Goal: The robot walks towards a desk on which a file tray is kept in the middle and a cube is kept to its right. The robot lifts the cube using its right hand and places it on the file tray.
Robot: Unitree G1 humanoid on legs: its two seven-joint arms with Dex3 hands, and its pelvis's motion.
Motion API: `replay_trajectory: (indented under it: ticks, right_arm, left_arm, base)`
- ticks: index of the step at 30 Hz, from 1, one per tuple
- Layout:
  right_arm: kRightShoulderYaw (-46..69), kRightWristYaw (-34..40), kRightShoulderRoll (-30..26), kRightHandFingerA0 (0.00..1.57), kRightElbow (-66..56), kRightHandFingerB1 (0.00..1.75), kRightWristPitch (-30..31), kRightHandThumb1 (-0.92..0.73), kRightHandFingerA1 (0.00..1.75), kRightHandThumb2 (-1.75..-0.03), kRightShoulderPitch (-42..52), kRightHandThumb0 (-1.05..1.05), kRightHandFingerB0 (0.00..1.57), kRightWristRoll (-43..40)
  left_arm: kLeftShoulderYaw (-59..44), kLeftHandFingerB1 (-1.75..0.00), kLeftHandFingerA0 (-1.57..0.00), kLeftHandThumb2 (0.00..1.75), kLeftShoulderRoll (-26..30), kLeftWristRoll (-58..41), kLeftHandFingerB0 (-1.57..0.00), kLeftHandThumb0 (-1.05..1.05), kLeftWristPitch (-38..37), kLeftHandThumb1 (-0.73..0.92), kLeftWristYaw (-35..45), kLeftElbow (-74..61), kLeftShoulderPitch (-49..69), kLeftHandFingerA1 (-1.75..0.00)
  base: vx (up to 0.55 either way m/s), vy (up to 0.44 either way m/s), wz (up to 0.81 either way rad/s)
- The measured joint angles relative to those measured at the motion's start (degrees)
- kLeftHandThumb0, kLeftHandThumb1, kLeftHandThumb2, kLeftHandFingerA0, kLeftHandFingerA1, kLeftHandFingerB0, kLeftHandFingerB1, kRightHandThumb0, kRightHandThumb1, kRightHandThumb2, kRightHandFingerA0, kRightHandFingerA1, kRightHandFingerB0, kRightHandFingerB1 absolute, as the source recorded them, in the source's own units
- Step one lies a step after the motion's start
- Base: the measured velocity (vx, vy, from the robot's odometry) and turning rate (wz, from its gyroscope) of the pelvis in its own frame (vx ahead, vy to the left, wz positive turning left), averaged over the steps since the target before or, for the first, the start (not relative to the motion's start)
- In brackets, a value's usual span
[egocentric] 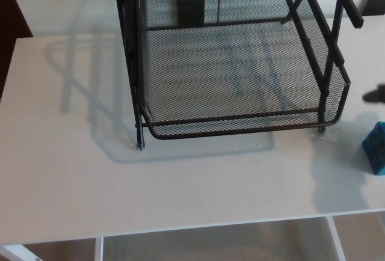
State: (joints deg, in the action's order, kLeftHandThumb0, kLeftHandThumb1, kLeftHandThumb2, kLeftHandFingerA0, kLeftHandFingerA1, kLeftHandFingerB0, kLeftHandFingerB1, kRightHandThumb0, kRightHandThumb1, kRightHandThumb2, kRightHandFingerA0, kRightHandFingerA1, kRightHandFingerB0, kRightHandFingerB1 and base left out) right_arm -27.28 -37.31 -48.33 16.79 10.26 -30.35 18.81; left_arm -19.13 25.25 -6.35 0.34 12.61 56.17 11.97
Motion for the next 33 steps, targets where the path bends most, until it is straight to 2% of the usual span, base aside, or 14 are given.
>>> replay_trajectory:
  ticks: [2,3,4,9,14,16,17,20,24,25,26,27,31,33]
  right_arm:
    - [-0.04,-0.98,0.0,0.0,-0.04,0.25,-0.06,-0.39,0.1,-0.74,0.12,-0.64,0.05,0.62]
    - [-0.04,-1.51,0.0,0.0,0.0,0.25,-0.12,-0.38,0.11,-0.75,0.25,-0.63,0.09,1.05]
    - [-0.15,-1.83,0.0,0.0,0.18,0.25,-0.17,-0.38,0.12,-0.75,0.26,-0.62,0.09,1.49]
    - [-0.94,-2.97,0.01,0.0,1.65,0.19,-0.45,-0.4,0.04,-0.73,0.31,-0.65,0.12,3.45]
    - [-1.4,-2.92,0.07,0.0,3.55,0.18,-1.16,-0.35,0.01,-0.67,0.27,-0.64,0.05,5.76]
    - [-1.4,-2.6,0.24,0.0,4.28,0.36,-1.33,-0.31,0.24,-0.73,0.35,-0.53,0.07,6.5]
    - [-1.39,-2.23,0.26,0.04,4.21,0.34,-1.53,-0.48,0.25,-0.68,0.56,-0.48,0.12,6.95]
    - [-1.29,0.05,0.26,0.05,3.74,0.35,-2.64,-0.51,0.26,-0.68,1.71,-0.47,0.13,8.64]
    - [-1.44,4.61,0.59,0.47,4.42,0.32,-4.69,-0.63,0.69,-0.59,2.82,-0.37,0.35,10.91]
    - [-1.47,5.45,0.62,0.62,4.54,0.34,-5.0,-0.65,1.09,-0.59,2.91,-0.31,0.43,11.16]
    - [-1.52,6.54,0.63,0.83,4.71,0.35,-5.42,-0.68,1.13,-0.61,2.98,-0.28,0.49,11.46]
    - [-1.58,7.79,0.65,0.8,4.95,0.38,-5.9,-0.73,1.37,-0.64,3.06,-0.24,0.55,11.79]
    - [-2.29,12.36,0.73,0.87,5.23,0.49,-6.87,-0.56,1.54,-0.57,3.33,-0.27,0.91,13.33]
    - [-2.52,13.91,0.76,0.79,5.13,0.68,-6.9,-0.58,1.63,-0.58,3.48,-0.3,0.84,13.84]
  left_arm:
    - [0.26,-0.73,-0.42,0.82,0.25,0.06,-0.26,-0.82,0.0,0.66,-0.01,0.46,-0.16,-0.8]
    - [0.45,-0.68,-0.53,1.07,0.41,0.16,-0.23,-0.82,-0.01,0.54,-0.01,0.85,-0.36,-0.82]
    - [0.59,-0.75,-0.49,0.72,0.51,0.24,-0.26,-0.8,-0.01,0.72,-0.02,1.1,-0.57,-0.86]
    - [1.06,-0.73,-0.45,0.88,0.83,0.63,-0.29,-0.84,0.01,0.61,-0.07,0.12,-0.43,-0.79]
    - [3.06,-0.74,-0.44,0.8,1.58,1.37,-0.32,-0.81,-0.01,0.63,-0.12,1.07,-0.8,-0.8]
    - [3.55,-0.74,-0.49,0.7,1.77,1.58,-0.28,-0.79,-0.01,0.7,-0.13,2.09,-1.21,-0.84]
    - [4.02,-0.77,-0.5,0.73,1.93,1.72,-0.3,-0.79,-0.01,0.69,-0.14,2.63,-1.29,-0.86]
    - [5.17,-0.76,-0.53,0.71,2.09,2.02,-0.32,-0.81,-0.03,0.7,-0.15,3.24,-1.28,-0.84]
    - [7.14,-0.76,-0.55,0.71,2.33,3.08,-0.33,-0.8,-0.04,0.68,-0.43,3.9,-1.43,-0.85]
    - [7.23,-0.77,-0.54,0.72,2.32,3.12,-0.34,-0.78,-0.04,0.68,-0.43,3.9,-1.43,-0.85]
    - [7.29,-0.76,-0.54,0.72,2.31,3.15,-0.34,-0.77,-0.03,0.68,-0.43,3.9,-1.43,-0.85]
    - [7.35,-0.76,-0.53,0.73,2.31,3.16,-0.33,-0.76,-0.03,0.68,-0.43,3.9,-1.41,-0.85]
    - [7.47,-0.76,-0.52,0.73,2.28,3.18,-0.36,-0.72,-0.03,0.69,-0.44,3.89,-1.36,-0.82]
    - [7.49,-0.74,-0.56,0.74,2.28,3.18,-0.35,-0.72,-0.03,0.69,-0.44,3.89,-1.43,-0.83]
  base:
    - [0.0,0.0,0.0]
    - [0.0,0.0,0.0]
    - [0.0,0.0,0.0]
    - [0.0,0.0,0.0]
    - [0.0,0.0,0.0]
    - [0.0,0.0,0.0]
    - [0.0,0.0,0.0]
    - [0.0,0.0,0.0]
    - [0.0,0.0,0.0]
    - [0.0,0.0,0.0]
    - [0.0,0.0,0.0]
    - [0.0,0.0,0.0]
    - [0.0,0.0,0.0]
    - [0.0,0.0,0.0]
